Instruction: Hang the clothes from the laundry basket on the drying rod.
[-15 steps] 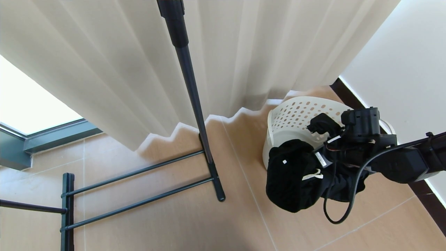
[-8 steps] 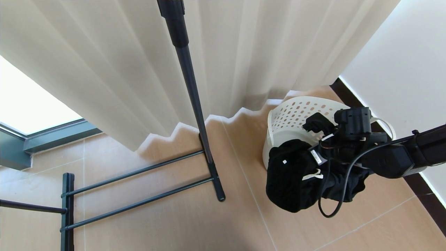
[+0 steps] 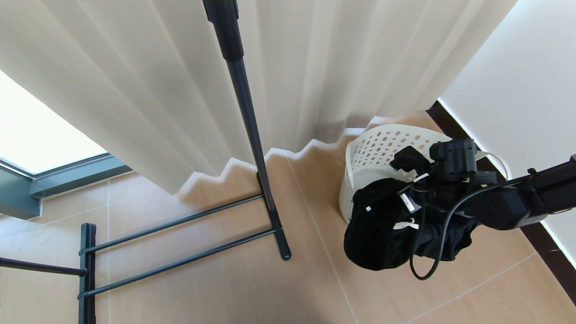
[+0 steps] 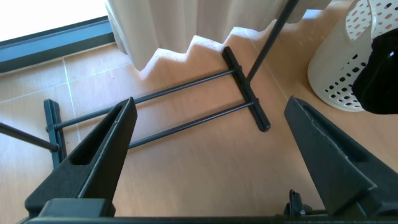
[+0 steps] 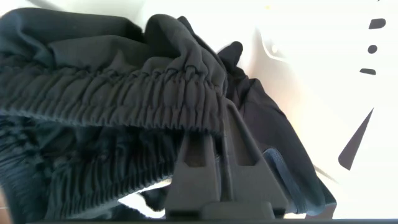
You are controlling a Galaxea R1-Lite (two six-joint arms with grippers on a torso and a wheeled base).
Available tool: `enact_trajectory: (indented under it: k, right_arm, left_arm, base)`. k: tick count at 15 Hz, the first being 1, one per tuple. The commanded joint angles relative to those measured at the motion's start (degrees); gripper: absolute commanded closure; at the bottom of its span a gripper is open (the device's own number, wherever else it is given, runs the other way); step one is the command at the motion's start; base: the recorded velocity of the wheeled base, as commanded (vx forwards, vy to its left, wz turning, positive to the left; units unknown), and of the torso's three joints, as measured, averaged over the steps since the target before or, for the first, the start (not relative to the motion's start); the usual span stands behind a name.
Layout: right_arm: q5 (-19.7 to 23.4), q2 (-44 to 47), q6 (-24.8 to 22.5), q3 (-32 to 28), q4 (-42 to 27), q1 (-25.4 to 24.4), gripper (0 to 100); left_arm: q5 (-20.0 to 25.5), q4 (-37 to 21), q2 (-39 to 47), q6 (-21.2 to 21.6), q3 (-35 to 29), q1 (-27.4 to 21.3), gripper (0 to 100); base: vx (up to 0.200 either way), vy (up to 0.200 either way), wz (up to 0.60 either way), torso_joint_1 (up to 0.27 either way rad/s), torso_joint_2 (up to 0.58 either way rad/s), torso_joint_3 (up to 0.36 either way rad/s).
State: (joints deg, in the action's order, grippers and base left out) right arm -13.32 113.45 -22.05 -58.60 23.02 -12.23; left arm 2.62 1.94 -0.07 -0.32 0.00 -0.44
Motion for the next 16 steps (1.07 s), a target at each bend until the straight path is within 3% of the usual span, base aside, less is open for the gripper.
enact_trajectory:
  k: [1,5,9,13,16]
  right_arm:
    - [0.05,-2.35,0.08,1.21,0.19,-0.25,100]
    - [0.40,-16.33,0.96,9.12,0.28,-2.63,100]
    - [0.05,-32.23,0.96,15.18,-0.96,-9.83,100]
    - [-0.91,-40.23,1.75,15.97,-5.26,-16.34,100]
    - [-0.74,-45.77,3.24,21.42,-5.09,-17.48,100]
  left_arm:
    - [0.02,0.08,0.07,-0.03,0.00,0.00,0]
    - [0.02,0.08,0.07,-0.03,0.00,0.00,0]
    - [0.02,0.08,0.07,-0.03,0.00,0.09,0]
    - [0.02,0.00,0.07,0.05,0.00,0.00,0]
    - [0.02,-0.09,0.07,0.05,0.00,0.00,0]
  base:
    - [0.000,0.000,0.00,0.000,0.00,0.000]
    - [0.000,0.000,0.00,0.000,0.00,0.000]
    - [0.000,0.000,0.00,0.000,0.00,0.000]
    - [0.000,0.000,0.00,0.000,0.00,0.000]
    - [0.000,0.000,0.00,0.000,0.00,0.000]
